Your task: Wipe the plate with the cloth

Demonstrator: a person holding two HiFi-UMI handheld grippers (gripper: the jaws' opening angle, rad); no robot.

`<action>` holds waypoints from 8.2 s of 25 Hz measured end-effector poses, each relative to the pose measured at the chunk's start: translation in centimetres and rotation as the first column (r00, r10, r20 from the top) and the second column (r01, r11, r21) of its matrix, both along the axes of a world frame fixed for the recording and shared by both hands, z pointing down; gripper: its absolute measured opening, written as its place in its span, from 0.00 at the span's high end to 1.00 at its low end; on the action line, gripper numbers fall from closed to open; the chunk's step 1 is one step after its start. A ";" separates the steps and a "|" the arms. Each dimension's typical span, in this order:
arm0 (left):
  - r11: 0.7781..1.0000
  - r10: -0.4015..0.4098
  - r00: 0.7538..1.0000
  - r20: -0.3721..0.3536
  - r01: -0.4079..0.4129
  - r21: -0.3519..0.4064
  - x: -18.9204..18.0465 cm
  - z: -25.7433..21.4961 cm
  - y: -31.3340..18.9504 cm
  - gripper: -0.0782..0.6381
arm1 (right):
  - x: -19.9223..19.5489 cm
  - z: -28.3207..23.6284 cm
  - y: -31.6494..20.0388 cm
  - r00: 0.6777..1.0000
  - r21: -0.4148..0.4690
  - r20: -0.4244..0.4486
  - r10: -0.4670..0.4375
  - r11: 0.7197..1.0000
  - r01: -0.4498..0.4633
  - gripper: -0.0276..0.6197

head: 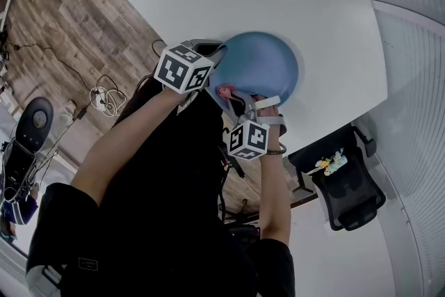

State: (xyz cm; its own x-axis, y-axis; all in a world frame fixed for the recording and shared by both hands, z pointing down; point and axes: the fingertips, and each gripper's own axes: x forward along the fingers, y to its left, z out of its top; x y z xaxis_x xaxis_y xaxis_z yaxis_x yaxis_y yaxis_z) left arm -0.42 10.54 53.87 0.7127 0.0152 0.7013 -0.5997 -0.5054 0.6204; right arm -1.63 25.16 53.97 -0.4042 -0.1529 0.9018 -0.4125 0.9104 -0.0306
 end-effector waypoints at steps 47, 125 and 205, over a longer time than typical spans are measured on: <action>1.000 -0.030 1.000 -0.008 0.030 -0.008 0.2 0.2 -0.3 0.87 | 6.2 0.1 -9.8 0.963 0.161 -0.047 0.266 0.953 -0.255 0.94; 1.000 0.009 1.000 -0.015 -0.009 -0.016 0.2 0.1 -0.2 0.87 | 4.8 0.2 2.2 0.992 -0.053 -0.099 -0.084 0.995 0.079 0.94; 0.989 0.140 0.990 -0.002 -0.140 0.037 1.0 0.1 0.4 0.87 | 5.8 0.0 2.7 0.967 -0.150 -0.104 -0.232 0.965 0.215 0.94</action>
State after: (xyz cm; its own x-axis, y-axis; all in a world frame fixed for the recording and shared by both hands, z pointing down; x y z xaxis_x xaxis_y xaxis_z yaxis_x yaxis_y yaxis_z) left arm 0.56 10.92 53.98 0.7087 0.0895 0.6998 -0.5184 -0.6068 0.6025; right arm 4.20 27.91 53.99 -0.3020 0.0572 0.9516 -0.2071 0.9704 -0.1241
